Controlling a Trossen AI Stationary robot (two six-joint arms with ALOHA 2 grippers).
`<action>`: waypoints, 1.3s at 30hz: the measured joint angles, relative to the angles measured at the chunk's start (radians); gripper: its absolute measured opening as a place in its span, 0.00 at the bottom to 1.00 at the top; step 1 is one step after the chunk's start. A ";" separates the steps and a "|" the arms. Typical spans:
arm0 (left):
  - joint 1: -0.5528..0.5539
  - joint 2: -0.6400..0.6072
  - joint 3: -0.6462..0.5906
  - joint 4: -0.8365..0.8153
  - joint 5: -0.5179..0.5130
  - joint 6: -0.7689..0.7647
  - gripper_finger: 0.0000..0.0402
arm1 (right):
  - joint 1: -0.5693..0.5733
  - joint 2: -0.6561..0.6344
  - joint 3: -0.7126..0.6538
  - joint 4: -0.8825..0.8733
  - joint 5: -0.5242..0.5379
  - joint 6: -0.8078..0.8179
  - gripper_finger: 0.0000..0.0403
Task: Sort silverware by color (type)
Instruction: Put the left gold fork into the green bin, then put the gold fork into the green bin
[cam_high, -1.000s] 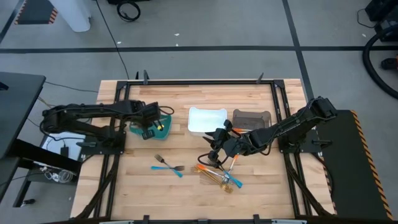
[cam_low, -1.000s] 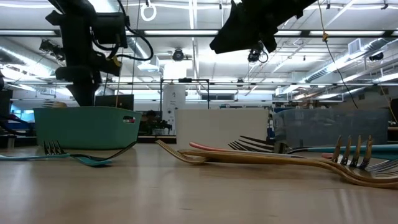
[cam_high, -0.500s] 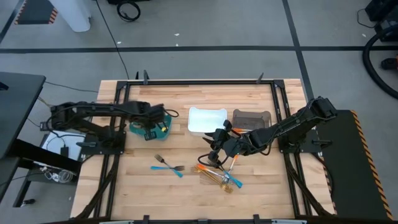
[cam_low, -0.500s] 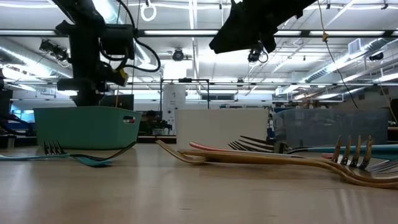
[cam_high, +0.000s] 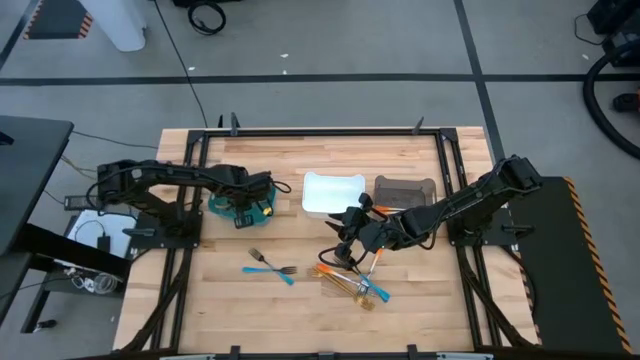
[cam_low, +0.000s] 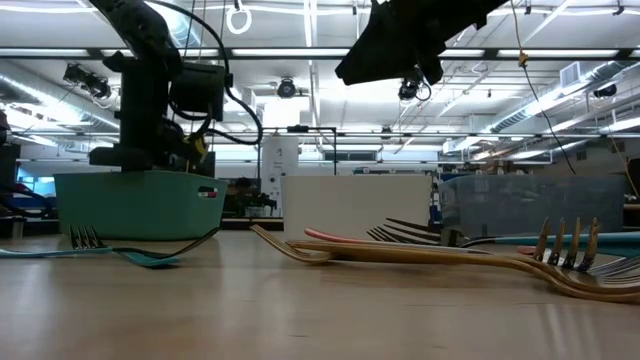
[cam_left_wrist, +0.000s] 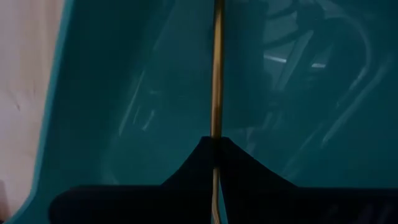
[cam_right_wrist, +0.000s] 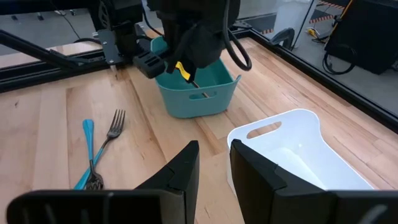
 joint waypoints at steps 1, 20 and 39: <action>0.000 0.005 0.000 0.004 0.001 0.000 0.04 | 0.001 0.000 0.000 0.000 0.000 0.000 0.24; -0.002 0.013 0.000 0.010 0.012 -0.057 0.33 | 0.002 0.000 0.000 0.012 0.000 -0.011 0.24; -0.051 0.009 0.152 -0.141 -0.047 -0.078 0.40 | 0.004 0.000 0.000 0.013 0.000 -0.011 0.24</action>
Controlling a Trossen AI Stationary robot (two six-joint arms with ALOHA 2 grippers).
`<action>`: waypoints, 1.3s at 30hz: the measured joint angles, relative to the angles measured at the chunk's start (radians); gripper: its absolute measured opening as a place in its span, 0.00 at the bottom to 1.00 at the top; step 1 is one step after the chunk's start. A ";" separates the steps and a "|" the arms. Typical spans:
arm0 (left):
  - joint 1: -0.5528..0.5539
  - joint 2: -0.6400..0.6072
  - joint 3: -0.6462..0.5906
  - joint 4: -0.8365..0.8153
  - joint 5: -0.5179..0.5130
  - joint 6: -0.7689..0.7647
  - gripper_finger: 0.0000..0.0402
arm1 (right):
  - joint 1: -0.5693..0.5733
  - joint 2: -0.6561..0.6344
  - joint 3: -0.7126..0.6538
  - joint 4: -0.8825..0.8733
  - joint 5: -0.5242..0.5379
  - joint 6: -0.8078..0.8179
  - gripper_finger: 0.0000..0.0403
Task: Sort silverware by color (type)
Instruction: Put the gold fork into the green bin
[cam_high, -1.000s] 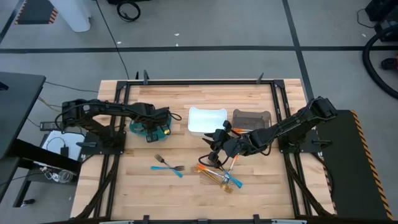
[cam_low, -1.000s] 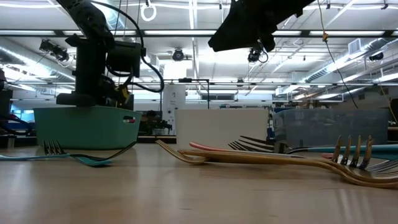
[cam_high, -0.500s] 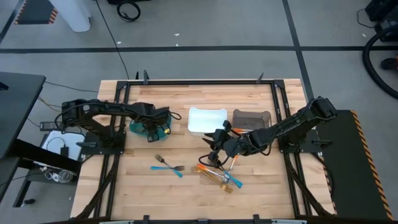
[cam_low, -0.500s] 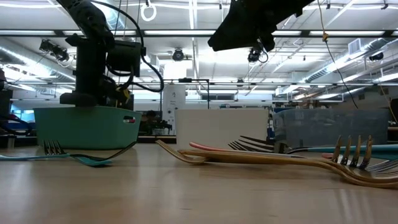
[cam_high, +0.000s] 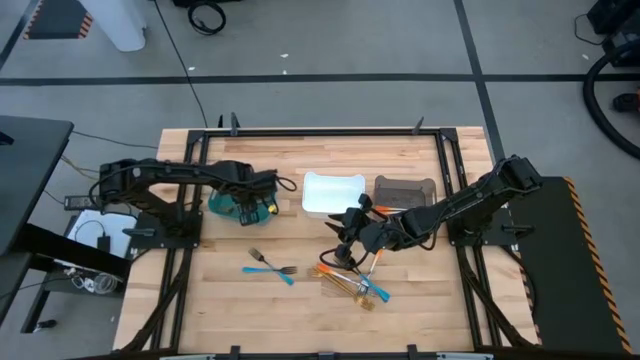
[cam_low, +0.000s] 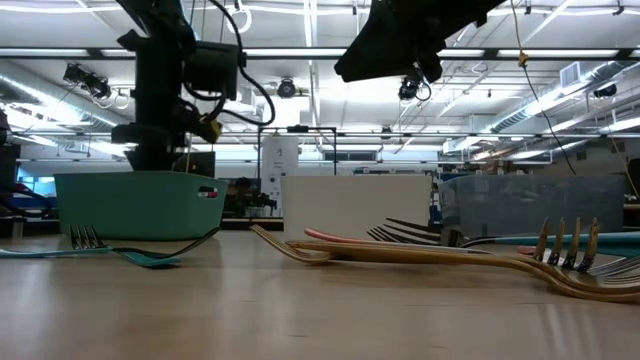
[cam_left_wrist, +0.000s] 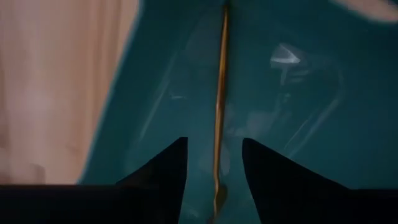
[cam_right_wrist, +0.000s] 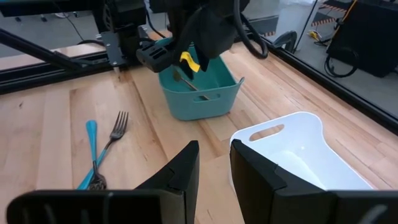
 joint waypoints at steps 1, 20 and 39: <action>-0.008 -0.001 0.011 -0.007 -0.008 -0.002 0.40 | 0.001 0.000 0.000 0.000 0.000 0.000 0.24; -0.315 -0.263 0.019 0.005 -0.175 -0.131 0.40 | 0.012 0.000 0.000 0.011 0.012 0.002 0.24; -0.566 -0.254 0.018 0.204 -0.187 -0.169 0.40 | 0.010 0.000 0.000 0.031 0.011 0.000 0.24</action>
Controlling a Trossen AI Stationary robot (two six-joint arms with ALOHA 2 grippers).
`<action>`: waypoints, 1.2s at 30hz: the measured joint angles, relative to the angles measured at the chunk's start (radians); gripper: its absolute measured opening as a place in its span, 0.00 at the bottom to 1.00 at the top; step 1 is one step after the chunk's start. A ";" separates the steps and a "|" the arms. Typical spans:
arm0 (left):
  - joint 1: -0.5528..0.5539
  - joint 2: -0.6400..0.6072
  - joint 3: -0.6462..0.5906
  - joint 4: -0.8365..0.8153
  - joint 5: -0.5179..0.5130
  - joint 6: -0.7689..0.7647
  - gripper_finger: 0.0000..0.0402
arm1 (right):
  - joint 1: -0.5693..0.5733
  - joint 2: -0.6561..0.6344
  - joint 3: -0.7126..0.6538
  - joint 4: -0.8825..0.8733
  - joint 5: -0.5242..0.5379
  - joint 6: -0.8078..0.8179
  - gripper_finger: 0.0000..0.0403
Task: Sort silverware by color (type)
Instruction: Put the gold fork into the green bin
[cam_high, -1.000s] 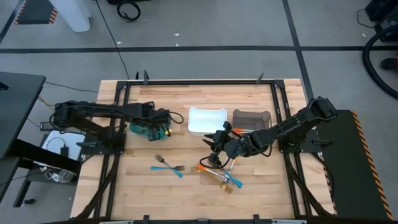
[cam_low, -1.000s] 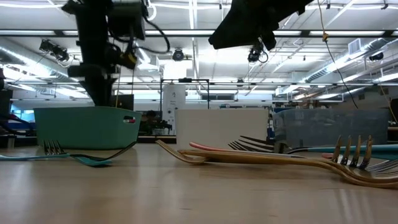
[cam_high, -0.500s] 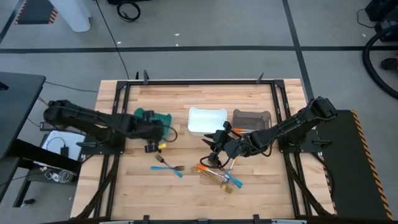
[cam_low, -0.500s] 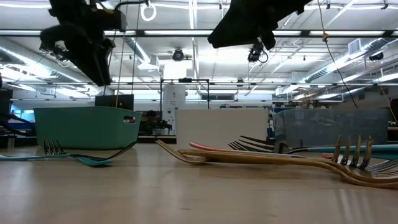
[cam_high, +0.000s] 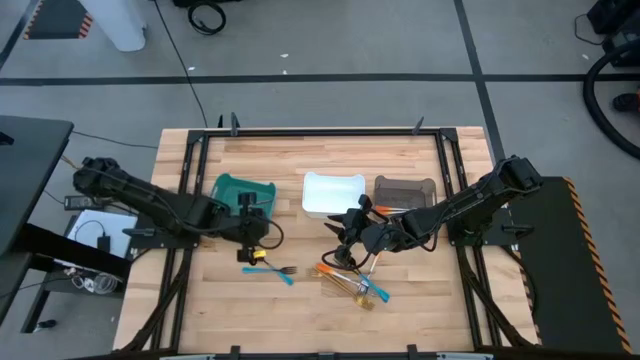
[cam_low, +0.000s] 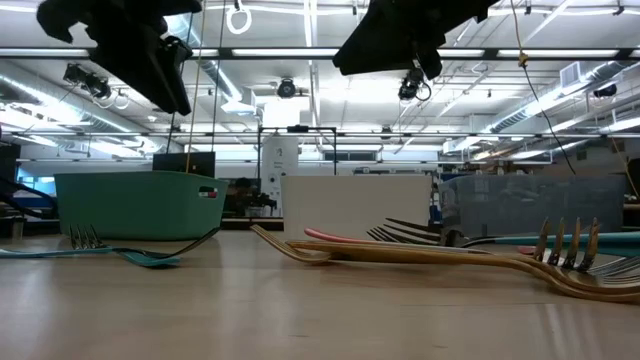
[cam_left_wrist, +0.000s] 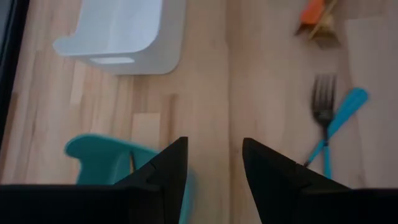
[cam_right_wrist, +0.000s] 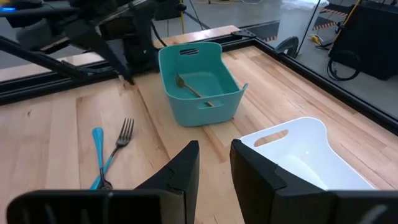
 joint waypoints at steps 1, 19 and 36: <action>-0.008 0.000 0.000 0.005 0.000 0.000 0.40 | 0.000 0.000 0.000 0.000 0.000 0.000 0.24; -0.117 0.000 -0.099 0.265 0.000 -0.043 0.40 | 0.000 0.000 0.000 0.000 -0.001 -0.008 0.24; -0.120 0.133 -0.165 0.410 0.064 -0.096 0.40 | 0.000 0.000 0.000 -0.005 -0.056 0.000 0.24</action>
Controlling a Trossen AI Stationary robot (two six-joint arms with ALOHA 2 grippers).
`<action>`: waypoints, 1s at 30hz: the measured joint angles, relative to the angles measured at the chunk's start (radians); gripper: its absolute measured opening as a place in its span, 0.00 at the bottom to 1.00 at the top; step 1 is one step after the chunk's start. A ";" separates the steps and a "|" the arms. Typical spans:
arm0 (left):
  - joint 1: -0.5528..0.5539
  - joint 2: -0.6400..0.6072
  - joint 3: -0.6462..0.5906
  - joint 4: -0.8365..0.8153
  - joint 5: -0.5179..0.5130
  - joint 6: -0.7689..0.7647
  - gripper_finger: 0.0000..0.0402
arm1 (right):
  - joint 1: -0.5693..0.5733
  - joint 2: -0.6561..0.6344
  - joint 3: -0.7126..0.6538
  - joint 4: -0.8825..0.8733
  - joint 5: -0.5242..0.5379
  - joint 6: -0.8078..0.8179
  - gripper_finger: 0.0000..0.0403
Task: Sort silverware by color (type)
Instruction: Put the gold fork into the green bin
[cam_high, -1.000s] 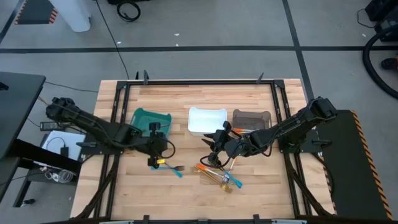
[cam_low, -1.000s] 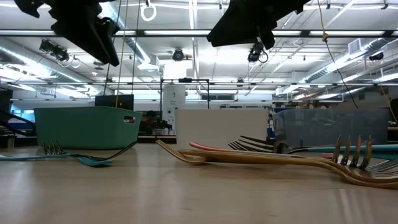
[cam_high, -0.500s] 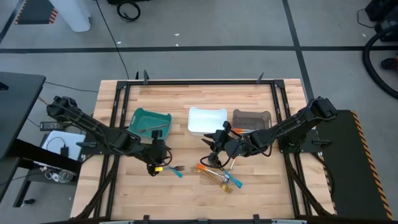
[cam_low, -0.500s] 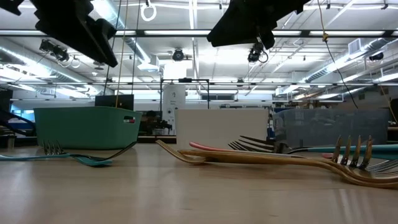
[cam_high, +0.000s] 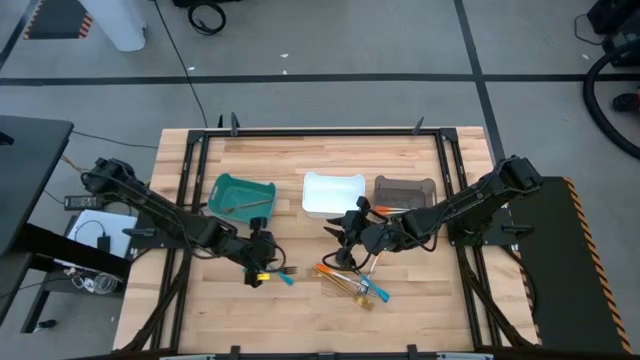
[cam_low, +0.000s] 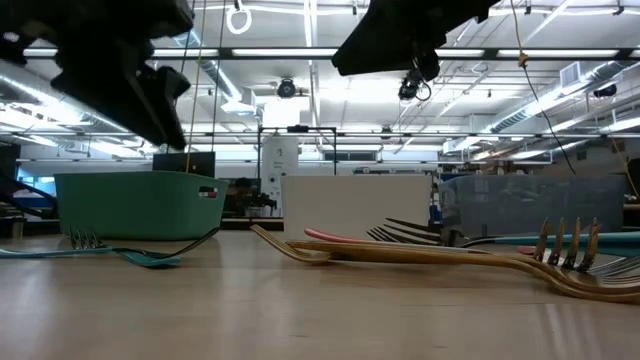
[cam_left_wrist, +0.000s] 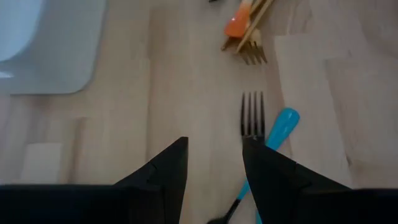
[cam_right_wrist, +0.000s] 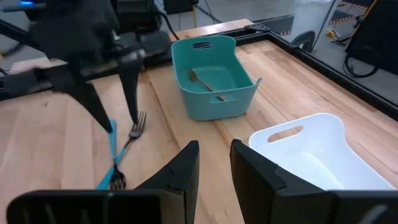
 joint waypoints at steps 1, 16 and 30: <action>0.000 0.015 0.000 0.027 0.007 0.006 0.40 | 0.000 0.000 0.000 -0.001 0.001 0.000 0.24; 0.002 0.272 0.180 0.088 0.027 0.170 0.40 | -0.001 0.000 0.000 -0.034 0.020 -0.006 0.24; 0.039 0.395 0.338 0.057 0.100 0.311 0.40 | 0.001 0.000 0.000 -0.191 0.021 -0.001 0.24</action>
